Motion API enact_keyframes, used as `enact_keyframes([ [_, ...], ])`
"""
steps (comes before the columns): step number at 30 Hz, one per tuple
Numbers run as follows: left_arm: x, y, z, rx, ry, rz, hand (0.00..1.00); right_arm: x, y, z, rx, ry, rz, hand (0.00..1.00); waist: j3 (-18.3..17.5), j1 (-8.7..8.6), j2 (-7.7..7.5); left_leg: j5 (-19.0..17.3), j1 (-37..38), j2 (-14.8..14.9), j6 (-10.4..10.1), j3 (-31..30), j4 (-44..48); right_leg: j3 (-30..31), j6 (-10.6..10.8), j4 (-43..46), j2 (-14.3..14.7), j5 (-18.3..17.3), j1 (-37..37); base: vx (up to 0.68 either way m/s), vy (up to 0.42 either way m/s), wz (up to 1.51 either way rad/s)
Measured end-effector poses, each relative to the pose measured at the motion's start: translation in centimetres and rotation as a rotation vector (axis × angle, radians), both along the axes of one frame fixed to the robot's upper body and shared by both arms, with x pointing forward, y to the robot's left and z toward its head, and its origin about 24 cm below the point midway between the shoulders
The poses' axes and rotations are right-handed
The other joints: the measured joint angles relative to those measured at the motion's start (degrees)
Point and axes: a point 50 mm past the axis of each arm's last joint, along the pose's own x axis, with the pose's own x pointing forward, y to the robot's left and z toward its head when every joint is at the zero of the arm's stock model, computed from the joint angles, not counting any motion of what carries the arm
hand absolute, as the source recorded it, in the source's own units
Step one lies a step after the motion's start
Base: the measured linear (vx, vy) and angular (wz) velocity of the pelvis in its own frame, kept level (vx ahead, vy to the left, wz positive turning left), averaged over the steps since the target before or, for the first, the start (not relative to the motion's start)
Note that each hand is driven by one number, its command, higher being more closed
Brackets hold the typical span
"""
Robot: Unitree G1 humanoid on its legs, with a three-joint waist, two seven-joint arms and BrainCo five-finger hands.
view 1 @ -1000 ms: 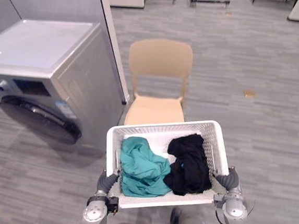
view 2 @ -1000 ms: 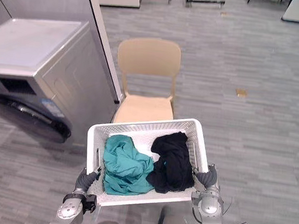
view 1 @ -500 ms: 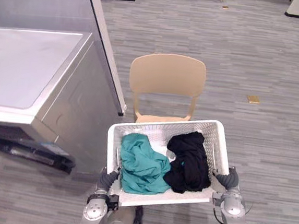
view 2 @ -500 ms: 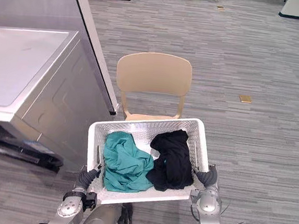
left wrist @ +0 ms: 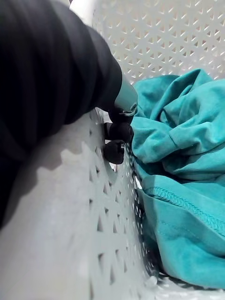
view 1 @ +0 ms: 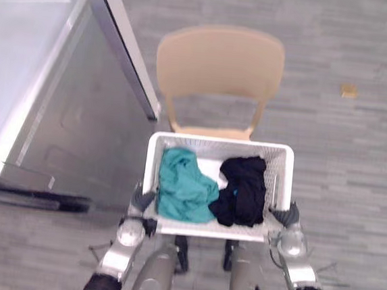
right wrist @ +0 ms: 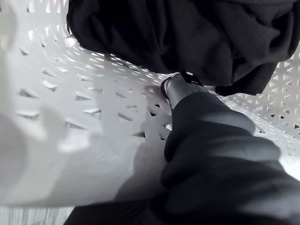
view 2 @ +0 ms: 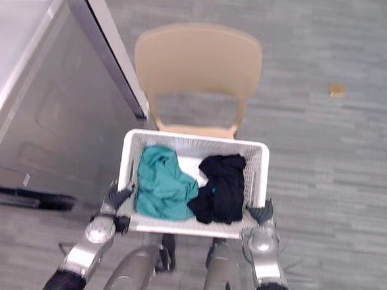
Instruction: Pick up the laundry basket with both hands and put the clothes into the washing machine.
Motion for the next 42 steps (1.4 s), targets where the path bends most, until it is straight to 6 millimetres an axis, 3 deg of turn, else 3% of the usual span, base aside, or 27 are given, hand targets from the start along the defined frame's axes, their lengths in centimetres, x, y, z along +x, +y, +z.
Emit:
enact_keyframes([
  [1,1.4,0.0,0.8,0.008,-0.022,0.01,0.0,1.0,0.0,0.8,-0.002,-0.029,-0.01,0.0,1.4,0.03,-0.15,-0.01,-2.54,0.29,-0.01,-0.1,1.17,-0.33,-0.19,0.78,0.0,0.26,-2.16,-0.12,-0.024,0.13],
  [4,3.8,0.3,2.1,0.018,-0.047,0.042,0.0,3.0,0.4,1.9,0.023,-0.056,-0.02,0.0,2.52,0.81,-0.15,-0.12,-6.27,1.03,-0.15,-0.02,2.78,-0.55,-0.56,1.31,0.39,0.74,-5.14,-0.1,-0.01,0.0],
  [6,6.1,1.0,4.4,0.015,-0.113,0.122,0.0,5.0,1.7,4.1,0.068,-0.136,-0.006,0.0,2.75,1.29,-0.19,-0.15,-9.93,2.11,-0.2,-0.13,4.69,-1.09,-1.03,1.72,1.02,1.25,-8.04,-0.1,-0.042,-0.02],
  [9,7.6,2.0,6.4,0.001,-0.162,0.204,0.0,6.9,3.0,7.0,0.118,-0.25,0.011,0.0,3.59,1.4,-0.19,-0.34,-11.79,3.58,-0.47,-0.21,5.86,-1.79,-1.76,1.49,2.1,1.82,-8.98,-0.08,-0.056,-0.02],
  [15,7.9,1.9,7.1,0.004,-0.194,0.23,0.0,7.3,3.9,8.8,0.191,-0.359,0.011,0.0,3.62,2.08,-0.17,-0.2,-12.21,4.32,-0.85,-0.45,5.23,-2.56,-2.16,0.59,2.72,2.07,-8.98,-0.02,-0.039,0.02],
  [20,7.6,1.7,6.7,-0.016,-0.183,0.237,0.0,6.0,3.9,7.5,0.236,-0.347,-0.005,0.0,3.62,2.93,-0.18,0.13,-9.37,4.3,-1.12,-0.24,3.68,-2.71,-2.17,-0.53,2.86,2.08,-6.34,0.05,-0.014,0.01],
  [24,6.2,2.4,5.5,-0.036,-0.172,0.267,0.0,4.0,4.0,5.2,0.307,-0.297,-0.045,0.0,3.63,3.03,-0.2,0.11,-6.94,4.19,-1.14,0.24,2.46,-2.65,-2.15,-1.2,2.83,2.01,-4.28,0.05,-0.001,0.0],
  [30,2.4,4.7,2.3,-0.055,-0.106,0.335,0.0,-0.2,0.3,3.0,0.293,-0.264,-0.176,0.0,3.8,3.0,-0.51,-0.48,-2.18,3.89,-1.89,0.61,1.37,-2.29,-2.07,-1.21,2.68,0.84,-0.06,0.02,0.003,0.01],
  [34,-0.3,5.7,0.3,-0.081,-0.052,0.345,0.0,-2.5,-1.2,1.4,0.272,-0.207,-0.208,0.0,3.8,3.06,-0.56,-0.77,0.46,3.78,-2.02,0.94,-0.28,-2.32,-1.99,-1.34,2.65,-0.04,1.95,0.01,-0.027,0.04],
  [37,-4.7,6.3,-2.5,-0.116,0.047,0.371,0.0,-6.2,-2.6,-1.2,0.271,-0.092,-0.243,0.0,3.45,3.1,-0.77,-0.91,4.86,3.47,-1.82,0.83,-2.87,-3.18,-1.75,-2.11,2.48,-1.48,6.34,0.07,-0.038,0.13],
  [38,-5.4,6.4,-3.0,-0.133,0.068,0.383,0.0,-6.9,-2.7,-1.7,0.27,-0.07,-0.254,0.0,2.96,3.07,-0.8,-0.95,5.36,3.39,-1.82,0.79,-3.33,-3.52,-1.77,-2.53,2.46,-1.67,6.94,0.1,-0.028,0.23],
  [42,-9.5,5.9,-6.4,-0.207,0.228,0.393,0.0,-10.9,-3.0,-5.4,0.308,0.122,-0.275,0.0,-1.81,3.09,-1.77,0.08,9.04,2.57,-2.52,-0.34,-6.49,-5.96,-1.43,-3.37,1.59,-3.11,10.37,0.18,-0.023,0.3],
])
